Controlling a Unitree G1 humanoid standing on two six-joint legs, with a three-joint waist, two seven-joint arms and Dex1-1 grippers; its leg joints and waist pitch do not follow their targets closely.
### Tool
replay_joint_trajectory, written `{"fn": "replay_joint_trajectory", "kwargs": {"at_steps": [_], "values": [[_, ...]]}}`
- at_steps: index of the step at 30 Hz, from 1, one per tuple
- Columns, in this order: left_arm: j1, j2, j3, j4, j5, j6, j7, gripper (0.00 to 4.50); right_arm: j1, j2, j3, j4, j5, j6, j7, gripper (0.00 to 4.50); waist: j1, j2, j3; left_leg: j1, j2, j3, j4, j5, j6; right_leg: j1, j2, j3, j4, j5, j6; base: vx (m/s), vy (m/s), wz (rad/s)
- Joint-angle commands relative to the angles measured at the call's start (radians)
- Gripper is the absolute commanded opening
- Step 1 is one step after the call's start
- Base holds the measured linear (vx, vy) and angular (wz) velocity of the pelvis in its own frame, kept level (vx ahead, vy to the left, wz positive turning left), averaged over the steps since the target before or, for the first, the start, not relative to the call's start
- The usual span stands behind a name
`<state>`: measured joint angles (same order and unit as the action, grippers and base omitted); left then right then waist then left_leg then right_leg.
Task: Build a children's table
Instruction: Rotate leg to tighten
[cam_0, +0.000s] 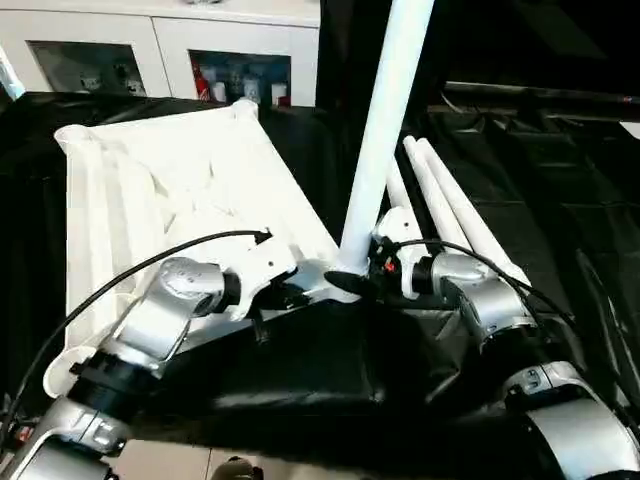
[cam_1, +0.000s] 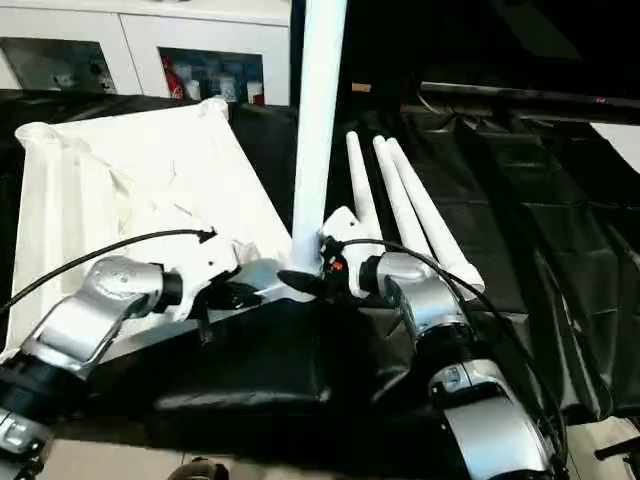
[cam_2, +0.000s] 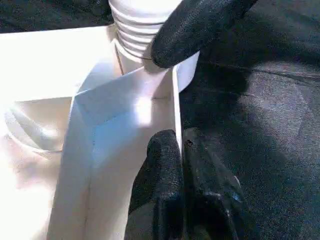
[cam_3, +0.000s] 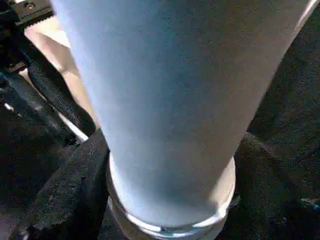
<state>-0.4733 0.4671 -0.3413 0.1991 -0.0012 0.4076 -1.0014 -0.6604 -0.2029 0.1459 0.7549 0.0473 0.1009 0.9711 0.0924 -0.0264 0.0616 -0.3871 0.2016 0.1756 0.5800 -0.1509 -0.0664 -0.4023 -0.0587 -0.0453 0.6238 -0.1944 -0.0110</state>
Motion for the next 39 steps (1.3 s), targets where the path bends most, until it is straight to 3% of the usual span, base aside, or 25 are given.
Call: {"fn": "replay_joint_trajectory", "kwargs": {"at_steps": [1,3,9,13,15,16,21,23,24,30,33,39], "values": [[0.019,0.001,-0.046,-0.05,-0.022,-0.035,-0.09,0.0,0.006,-0.029,-0.002,-0.015,-0.012,-0.002,-0.007,3.25,-0.001,0.011,-0.073,0.025,0.03,-0.006,-0.064,-0.226,-0.004,0.047,-0.071,0.04,-0.067,-0.103,-0.226,0.0,0.0,0.0],[0.027,0.006,-0.043,-0.056,-0.022,-0.036,-0.095,0.0,0.017,-0.027,0.004,-0.022,-0.01,-0.004,0.0,2.94,-0.003,0.011,-0.073,0.025,0.03,-0.005,-0.063,-0.223,-0.001,0.046,-0.071,0.04,-0.067,-0.099,-0.229,0.0,0.0,0.0],[0.028,-0.012,-0.021,-0.052,-0.032,0.008,-0.043,0.0,0.035,0.003,-0.009,-0.029,0.0,0.013,-0.046,2.78,-0.003,0.011,-0.07,0.025,0.029,-0.006,-0.064,-0.23,-0.008,0.046,-0.072,0.041,-0.069,-0.121,-0.226,0.0,0.0,0.0],[-0.046,-0.136,0.06,0.051,-0.028,0.094,0.158,0.0,0.001,0.111,-0.074,0.086,0.002,0.052,-0.326,2.77,-0.011,0.011,-0.064,0.032,0.028,-0.007,-0.068,-0.307,-0.042,0.035,-0.074,0.044,-0.08,-0.257,-0.208,0.0,0.0,0.0],[-0.075,-0.173,0.078,0.094,-0.018,0.108,0.222,0.0,-0.016,0.148,-0.09,0.125,0.003,0.06,-0.404,2.77,-0.011,0.009,-0.065,0.032,0.027,-0.012,-0.069,-0.333,-0.052,0.037,-0.076,0.042,-0.084,-0.31,-0.19,0.0,0.0,0.0],[-0.082,-0.181,0.082,0.106,-0.014,0.108,0.237,0.0,-0.021,0.157,-0.093,0.134,0.004,0.061,-0.422,2.77,-0.015,0.014,-0.065,0.028,0.026,-0.011,-0.069,-0.332,-0.052,0.035,-0.076,0.044,-0.083,-0.307,-0.187,0.0,0.0,0.0],[-0.151,-0.261,0.099,0.22,0.026,0.126,0.363,0.0,-0.095,0.26,-0.104,0.252,-0.012,0.043,-0.615,2.77,-0.016,0.015,-0.067,0.033,0.024,-0.012,-0.067,-0.34,-0.059,0.031,-0.074,0.043,-0.086,-0.276,-0.178,0.0,0.0,0.0],[-0.158,-0.275,0.083,0.233,0.037,0.104,0.36,0.0,-0.118,0.292,-0.117,0.285,-0.009,0.027,-0.635,2.77,-0.017,0.013,-0.069,0.029,0.024,-0.012,-0.067,-0.333,-0.053,0.033,-0.076,0.043,-0.086,-0.269,-0.175,0.0,0.0,0.0],[-0.155,-0.273,0.066,0.229,0.046,0.058,0.348,0.0,-0.132,0.307,-0.139,0.302,0.011,0.023,-0.618,3.32,-0.018,0.012,-0.069,0.026,0.024,-0.013,-0.068,-0.327,-0.05,0.035,-0.076,0.043,-0.084,-0.262,-0.174,0.0,0.0,0.0],[-0.125,-0.237,0.03,0.206,0.043,-0.047,0.283,0.0,-0.154,0.295,-0.145,0.304,0.008,-0.016,-0.595,3.83,-0.018,0.016,-0.07,0.024,0.027,-0.012,-0.07,-0.318,-0.041,0.037,-0.075,0.042,-0.079,-0.211,-0.185,0.0,0.0,0.0],[-0.085,-0.194,0.007,0.169,0.038,-0.062,0.2,0.0,-0.137,0.259,-0.113,0.278,-0.009,-0.03,-0.529,3.83,-0.026,0.018,-0.071,0.02,0.027,-0.012,-0.069,-0.307,-0.035,0.041,-0.075,0.042,-0.076,-0.19,-0.197,0.0,0.0,0.0],[-0.037,-0.123,-0.01,0.148,0.037,-0.127,0.107,0.0,-0.071,0.179,-0.056,0.19,-0.048,-0.072,-0.371,3.83,-0.023,0.025,-0.07,0.025,0.03,-0.009,-0.069,-0.296,-0.024,0.042,-0.071,0.041,-0.074,-0.129,-0.219,0.0,0.0,0.0]]}}
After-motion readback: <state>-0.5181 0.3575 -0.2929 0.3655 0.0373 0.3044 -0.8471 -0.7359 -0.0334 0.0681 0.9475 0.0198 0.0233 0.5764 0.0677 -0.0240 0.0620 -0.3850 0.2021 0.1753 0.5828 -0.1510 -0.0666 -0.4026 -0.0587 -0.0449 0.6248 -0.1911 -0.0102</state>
